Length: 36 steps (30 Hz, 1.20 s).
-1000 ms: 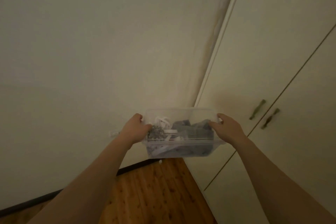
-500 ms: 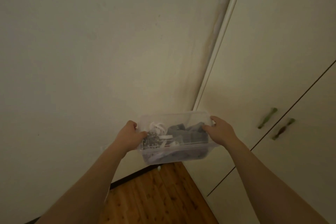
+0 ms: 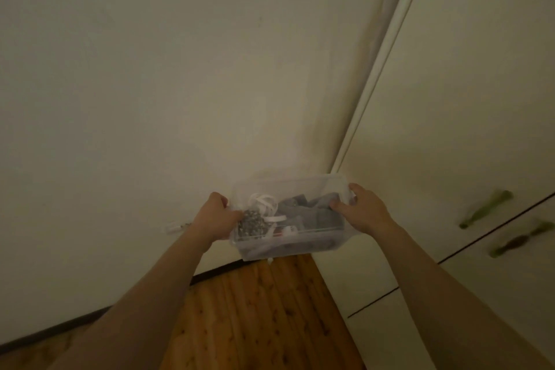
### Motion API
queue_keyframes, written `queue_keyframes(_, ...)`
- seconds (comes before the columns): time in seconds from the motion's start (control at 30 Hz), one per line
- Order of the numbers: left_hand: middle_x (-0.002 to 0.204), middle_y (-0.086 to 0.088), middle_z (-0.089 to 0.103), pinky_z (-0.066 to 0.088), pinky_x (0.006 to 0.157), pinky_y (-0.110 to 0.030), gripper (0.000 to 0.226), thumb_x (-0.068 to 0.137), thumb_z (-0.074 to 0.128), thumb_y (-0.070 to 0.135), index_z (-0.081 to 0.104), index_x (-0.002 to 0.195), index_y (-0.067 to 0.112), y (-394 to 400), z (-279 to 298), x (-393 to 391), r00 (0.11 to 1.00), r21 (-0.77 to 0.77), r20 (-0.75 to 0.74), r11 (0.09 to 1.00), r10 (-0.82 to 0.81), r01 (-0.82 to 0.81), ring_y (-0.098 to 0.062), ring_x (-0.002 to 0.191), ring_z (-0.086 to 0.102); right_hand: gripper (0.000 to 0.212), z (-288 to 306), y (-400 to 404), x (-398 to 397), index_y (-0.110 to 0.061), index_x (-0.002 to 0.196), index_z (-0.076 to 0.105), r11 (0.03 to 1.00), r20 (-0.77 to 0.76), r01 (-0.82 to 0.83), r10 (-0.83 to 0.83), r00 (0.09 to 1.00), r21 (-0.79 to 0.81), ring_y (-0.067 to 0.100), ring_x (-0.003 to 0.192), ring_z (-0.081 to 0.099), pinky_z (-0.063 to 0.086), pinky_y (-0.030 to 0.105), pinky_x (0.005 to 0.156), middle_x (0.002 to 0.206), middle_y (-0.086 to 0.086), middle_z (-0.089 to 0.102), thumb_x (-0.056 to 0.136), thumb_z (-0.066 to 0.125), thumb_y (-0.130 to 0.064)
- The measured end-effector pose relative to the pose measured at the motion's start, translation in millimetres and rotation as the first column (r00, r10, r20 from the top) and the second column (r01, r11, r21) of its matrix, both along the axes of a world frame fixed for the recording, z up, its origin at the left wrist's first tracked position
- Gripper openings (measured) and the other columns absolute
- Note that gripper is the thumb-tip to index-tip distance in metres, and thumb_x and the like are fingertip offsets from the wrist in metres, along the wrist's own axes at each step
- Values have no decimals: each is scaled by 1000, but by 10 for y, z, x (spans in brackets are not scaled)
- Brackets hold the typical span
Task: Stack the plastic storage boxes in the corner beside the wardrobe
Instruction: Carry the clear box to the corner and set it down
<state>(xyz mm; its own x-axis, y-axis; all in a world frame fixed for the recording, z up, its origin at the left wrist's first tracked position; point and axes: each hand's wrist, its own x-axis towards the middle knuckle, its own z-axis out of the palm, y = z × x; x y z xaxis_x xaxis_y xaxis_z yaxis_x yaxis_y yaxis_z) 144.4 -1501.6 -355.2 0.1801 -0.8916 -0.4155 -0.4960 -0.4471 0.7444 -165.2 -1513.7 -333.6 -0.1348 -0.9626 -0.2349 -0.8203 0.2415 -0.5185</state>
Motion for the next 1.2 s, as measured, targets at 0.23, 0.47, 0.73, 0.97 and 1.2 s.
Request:
queue_keyframes(0.23, 101, -10, 57, 59, 79, -50, 41, 83, 70, 31, 43, 108, 16, -199, -462, -302, 995, 46, -26, 994, 97, -96, -28, 90, 62, 81, -472, -463, -259, -11, 148, 35, 998, 28, -53, 52, 998, 38, 32, 121, 55, 45, 37, 93, 138, 18, 52, 85, 68, -49)
queue_keyframes(0.47, 100, -3, 53, 47, 75, -33, 50, 89, 68, 35, 42, 124, 9, -342, -1135, -411, 995, 25, 70, 997, 72, -74, -21, 88, 54, 84, -1145, -781, -315, -14, 150, 33, 994, 46, -56, 51, 998, 99, 29, 126, 53, 44, 36, 95, 143, 15, 49, 83, 72, -47)
queue_keyframes(0.73, 109, -4, 55, 46, 72, -31, 53, 91, 66, 32, 39, 131, 10, -521, -2291, -302, 997, 20, 69, 999, 41, -43, -20, 91, 56, 83, -2328, -928, -198, -11, 149, 35, 992, 55, 8, -15, 998, 123, 29, 124, 53, 43, 33, 92, 141, 14, 51, 83, 73, -45)
queue_keyframes(0.97, 99, 1, 51, 46, 66, -29, 48, 93, 65, 28, 38, 129, 11, -571, -3575, -306, 999, 47, 24, 999, 23, -24, -13, 79, 55, 80, -3648, -973, -188, -9, 144, 38, 992, 75, 49, -59, 995, 118, 29, 122, 53, 42, 32, 90, 141, 13, 51, 82, 75, -42)
queue_keyframes(1.2, 94, 0, 54, 55, 72, -38, 37, 93, 63, 24, 36, 117, 16, -601, -4950, -339, 1000, 90, -3, 996, -13, 13, -15, 80, 59, 81, -5014, -1018, -215, -11, 133, 48, 987, 98, 21, -38, 994, 162, 23, 106, 57, 39, 26, 73, 127, 7, 58, 68, 87, -40)
